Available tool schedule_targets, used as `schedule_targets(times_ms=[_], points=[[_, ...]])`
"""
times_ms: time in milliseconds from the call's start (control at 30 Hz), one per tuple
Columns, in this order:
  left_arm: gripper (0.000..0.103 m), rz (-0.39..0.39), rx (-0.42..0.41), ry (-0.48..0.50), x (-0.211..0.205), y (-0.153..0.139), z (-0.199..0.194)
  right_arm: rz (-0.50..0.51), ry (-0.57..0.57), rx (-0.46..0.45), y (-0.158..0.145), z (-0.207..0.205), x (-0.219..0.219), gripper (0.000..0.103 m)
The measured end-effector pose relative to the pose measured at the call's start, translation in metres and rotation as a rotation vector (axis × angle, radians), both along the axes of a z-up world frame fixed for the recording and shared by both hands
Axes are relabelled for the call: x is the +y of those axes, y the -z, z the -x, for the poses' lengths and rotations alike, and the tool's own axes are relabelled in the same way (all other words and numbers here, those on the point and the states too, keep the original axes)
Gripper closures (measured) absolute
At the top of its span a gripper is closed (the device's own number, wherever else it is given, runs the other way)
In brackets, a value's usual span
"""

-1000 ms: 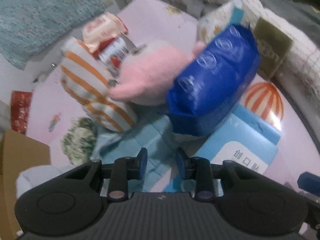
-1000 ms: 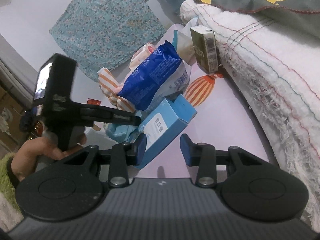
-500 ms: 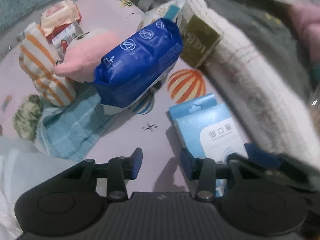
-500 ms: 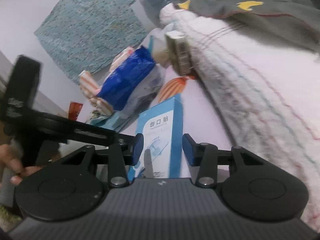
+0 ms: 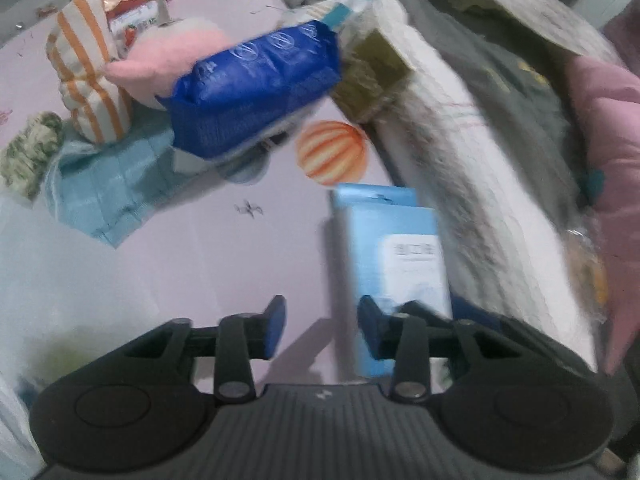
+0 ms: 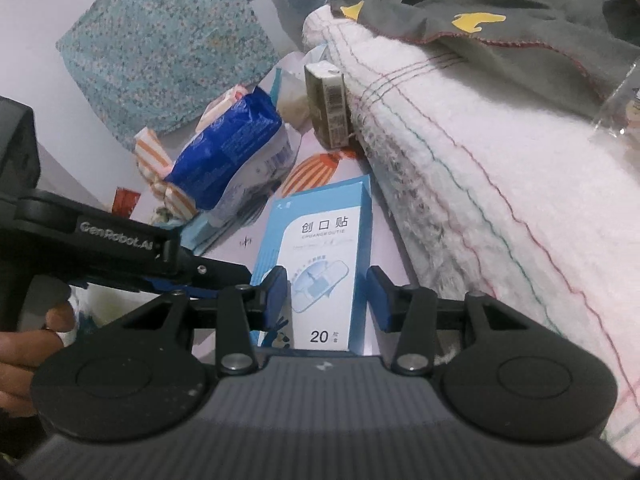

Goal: Organize soft objects
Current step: 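Reach the left tool to the blue bandage box and close on it, then lift the blue bandage box with the left tool toward the cardboard box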

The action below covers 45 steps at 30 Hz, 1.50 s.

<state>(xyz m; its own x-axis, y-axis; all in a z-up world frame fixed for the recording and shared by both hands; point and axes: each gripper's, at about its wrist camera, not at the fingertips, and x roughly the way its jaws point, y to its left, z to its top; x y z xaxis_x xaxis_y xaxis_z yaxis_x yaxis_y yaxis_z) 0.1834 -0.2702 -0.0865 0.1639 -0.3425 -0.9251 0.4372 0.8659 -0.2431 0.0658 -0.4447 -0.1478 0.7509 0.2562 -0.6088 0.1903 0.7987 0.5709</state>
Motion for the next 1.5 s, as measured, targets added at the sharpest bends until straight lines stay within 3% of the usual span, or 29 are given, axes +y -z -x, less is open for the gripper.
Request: schedule_targets(times_ms=[100, 267, 333, 500, 567, 700, 867, 1033, 1133, 1333, 1500], points=[[0.054, 0.048, 0.038, 0.025, 0.006, -0.004, 0.018, 0.019, -0.051, 0.009, -0.003, 0.009, 0.009, 0.059], [0.053, 0.058, -0.017, 0.043, 0.018, -0.016, 0.048, 0.055, -0.121, 0.023, -0.006, 0.028, 0.024, 0.059], [0.047, 0.077, -0.046, 0.06, 0.017, -0.02, 0.053, 0.056, -0.124, 0.019, -0.008, 0.037, 0.026, 0.059], [0.022, 0.031, -0.141, 0.083, -0.006, -0.018, 0.049, 0.081, -0.104, 0.016, -0.011, 0.048, 0.026, 0.059], [0.02, 0.004, -0.157, 0.108, -0.019, -0.012, 0.045, 0.087, -0.096, 0.014, -0.011, 0.049, 0.025, 0.059], [0.02, -0.042, -0.15, 0.127, -0.041, 0.001, 0.032, 0.113, -0.097, -0.005, -0.015, 0.048, 0.028, 0.056], [0.017, -0.056, -0.117, 0.098, -0.049, 0.013, 0.015, 0.178, -0.107, -0.009, -0.017, 0.034, 0.034, 0.039], [0.016, -0.07, -0.063, 0.102, -0.056, 0.027, 0.002, 0.18, -0.126, -0.011, -0.012, 0.02, 0.037, 0.038], [0.017, -0.094, -0.073, 0.093, -0.057, 0.029, -0.001, 0.22, -0.123, -0.018, -0.012, 0.015, 0.041, 0.038], [0.017, -0.062, -0.041, 0.085, -0.053, 0.025, -0.01, 0.234, -0.134, -0.021, -0.013, 0.013, 0.044, 0.038], [0.017, -0.113, -0.06, 0.133, -0.065, 0.031, -0.01, 0.246, -0.149, -0.031, -0.013, 0.017, 0.046, 0.038]])
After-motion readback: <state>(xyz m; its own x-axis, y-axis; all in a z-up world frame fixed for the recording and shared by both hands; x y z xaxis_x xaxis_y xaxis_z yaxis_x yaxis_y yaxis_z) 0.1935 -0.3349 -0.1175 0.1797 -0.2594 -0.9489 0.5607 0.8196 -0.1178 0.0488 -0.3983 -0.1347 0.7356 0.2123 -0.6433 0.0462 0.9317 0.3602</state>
